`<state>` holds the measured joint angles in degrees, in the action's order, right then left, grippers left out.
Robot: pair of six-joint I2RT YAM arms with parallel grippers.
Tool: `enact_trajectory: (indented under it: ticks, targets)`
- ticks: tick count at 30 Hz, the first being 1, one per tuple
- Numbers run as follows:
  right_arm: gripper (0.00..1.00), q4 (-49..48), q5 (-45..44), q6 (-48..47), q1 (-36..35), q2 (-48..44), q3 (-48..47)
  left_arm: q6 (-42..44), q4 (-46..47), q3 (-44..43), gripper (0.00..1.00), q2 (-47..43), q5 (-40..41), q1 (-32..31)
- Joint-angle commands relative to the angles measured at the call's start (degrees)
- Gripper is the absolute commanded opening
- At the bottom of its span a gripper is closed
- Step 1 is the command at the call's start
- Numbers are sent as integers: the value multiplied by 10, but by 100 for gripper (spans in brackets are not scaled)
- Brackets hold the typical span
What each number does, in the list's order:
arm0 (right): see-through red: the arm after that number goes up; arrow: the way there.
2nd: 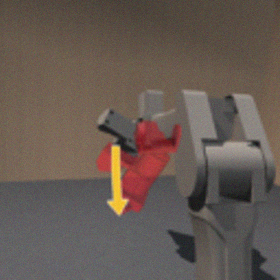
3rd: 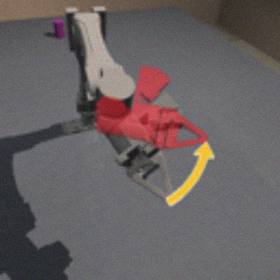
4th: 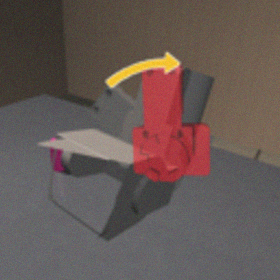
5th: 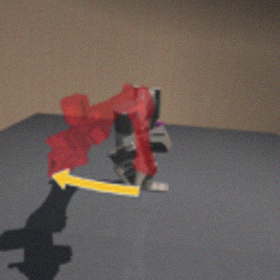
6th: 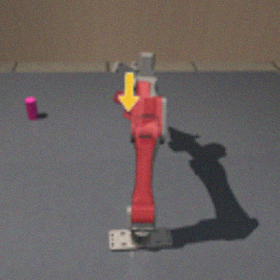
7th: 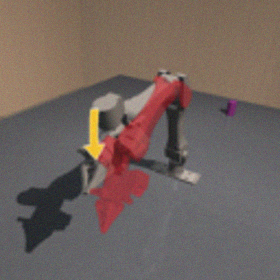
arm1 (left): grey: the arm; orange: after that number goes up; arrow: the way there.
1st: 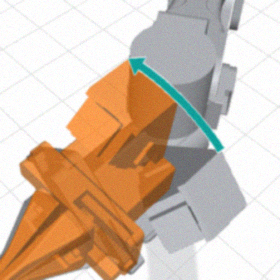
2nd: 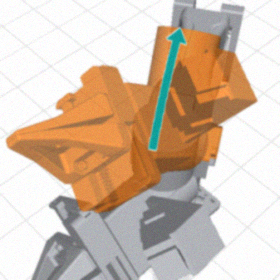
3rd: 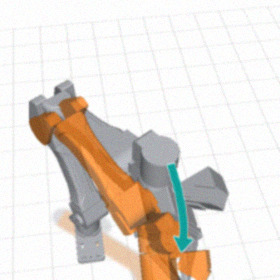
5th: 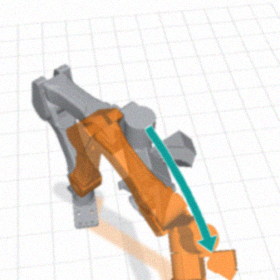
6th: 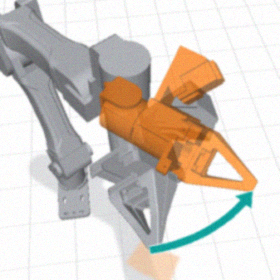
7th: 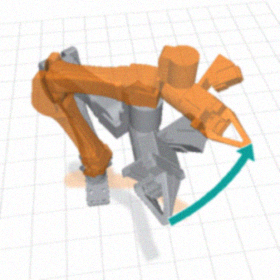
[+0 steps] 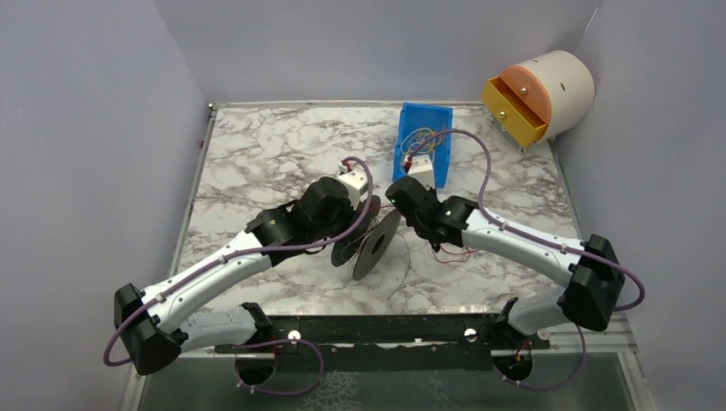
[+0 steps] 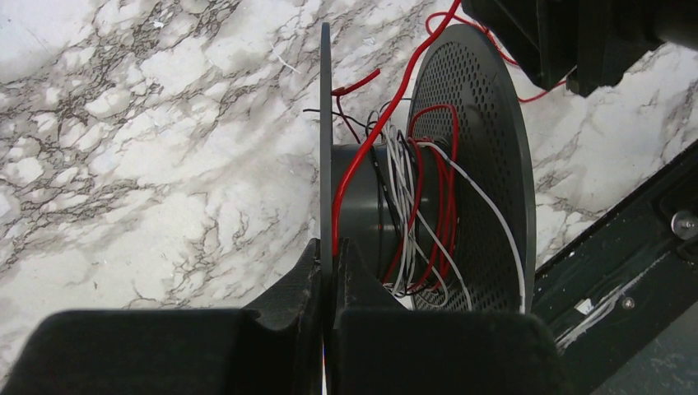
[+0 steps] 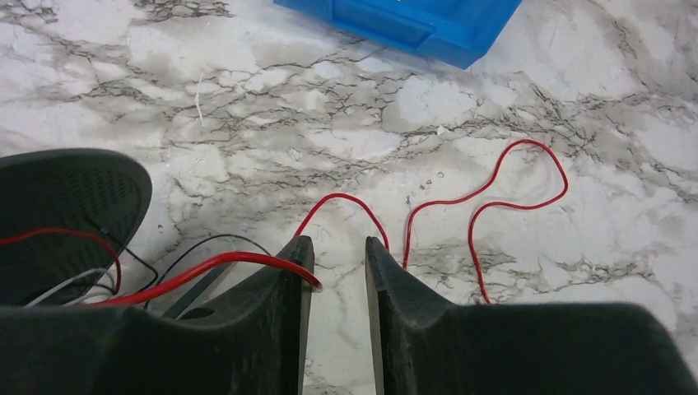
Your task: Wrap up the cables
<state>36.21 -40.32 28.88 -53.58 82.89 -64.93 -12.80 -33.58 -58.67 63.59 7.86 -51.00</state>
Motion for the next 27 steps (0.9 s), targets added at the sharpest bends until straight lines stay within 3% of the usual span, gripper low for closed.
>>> enact_trajectory:
  ticks: [1,5,9,14,21,27]
  targets:
    - [36,-90,30,4,26,-44,45,6,0,-24,0,-36,-30,2]
    - [44,-144,75,1,50,-75,92,5,-18,-43,0,-46,-26,1]
    - [58,-195,116,-19,59,-95,134,0,-25,-64,0,-54,-22,2]
    - [67,-226,177,-40,59,-114,170,-3,-46,-100,0,-54,18,1]
    - [72,-251,229,-48,59,-154,227,4,-67,-142,0,-54,83,2]
    - [73,-237,204,-38,59,-200,257,16,-84,-172,0,-53,112,2]
